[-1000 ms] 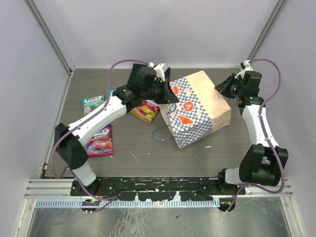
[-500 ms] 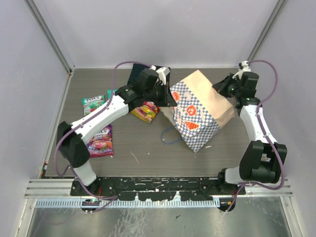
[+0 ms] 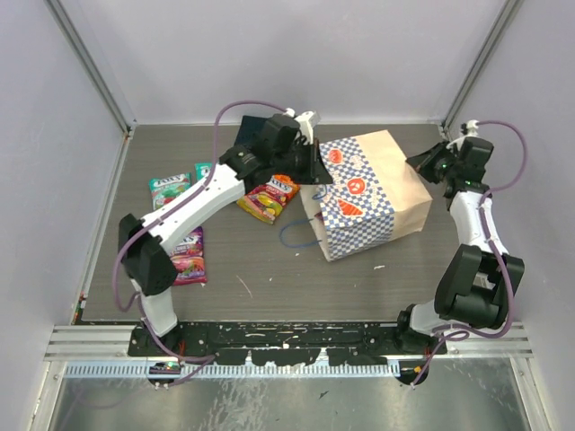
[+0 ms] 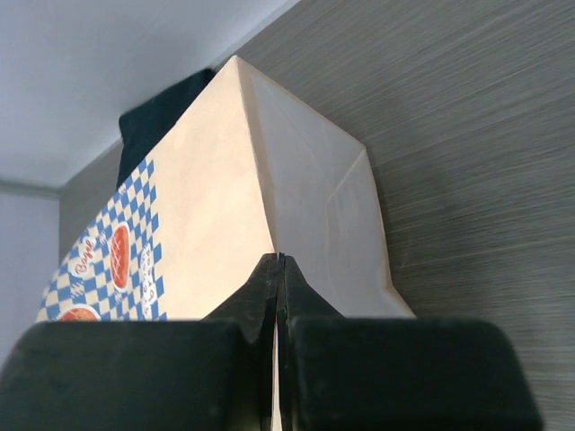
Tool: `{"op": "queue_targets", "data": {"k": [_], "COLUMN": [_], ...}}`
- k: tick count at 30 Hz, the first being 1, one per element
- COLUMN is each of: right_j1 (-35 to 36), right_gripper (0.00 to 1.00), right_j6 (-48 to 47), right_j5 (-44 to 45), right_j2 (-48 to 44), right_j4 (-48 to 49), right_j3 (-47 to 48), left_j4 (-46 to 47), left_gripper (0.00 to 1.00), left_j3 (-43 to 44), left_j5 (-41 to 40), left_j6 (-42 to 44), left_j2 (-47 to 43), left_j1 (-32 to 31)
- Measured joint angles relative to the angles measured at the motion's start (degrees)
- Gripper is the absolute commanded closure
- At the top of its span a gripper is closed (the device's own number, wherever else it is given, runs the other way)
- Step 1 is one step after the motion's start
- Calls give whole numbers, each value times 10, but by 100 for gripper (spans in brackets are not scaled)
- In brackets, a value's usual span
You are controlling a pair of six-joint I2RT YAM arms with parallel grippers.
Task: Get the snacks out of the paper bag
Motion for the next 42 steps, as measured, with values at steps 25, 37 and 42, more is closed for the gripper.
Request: {"op": "queue_targets", "data": {"k": [25,37,42], "right_j1": [-28,56,106], "right_gripper": [10,8,8], "right_j6": [1,-7,-14], "right_j5": [40,57,80], "right_j2": [67,-179,-184], "right_j4": [-1,2,7], "right_j3": [148,-38,-49], "left_j4": [11,3,-43], "left_gripper": [42,2,2], "left_j3": [167,-16,-92], "left_j5": [17,-3,-48], "left_j6": [-46,38,101], "left_j2": [158,0,-156], "left_j1": [-71,-14,6]}}
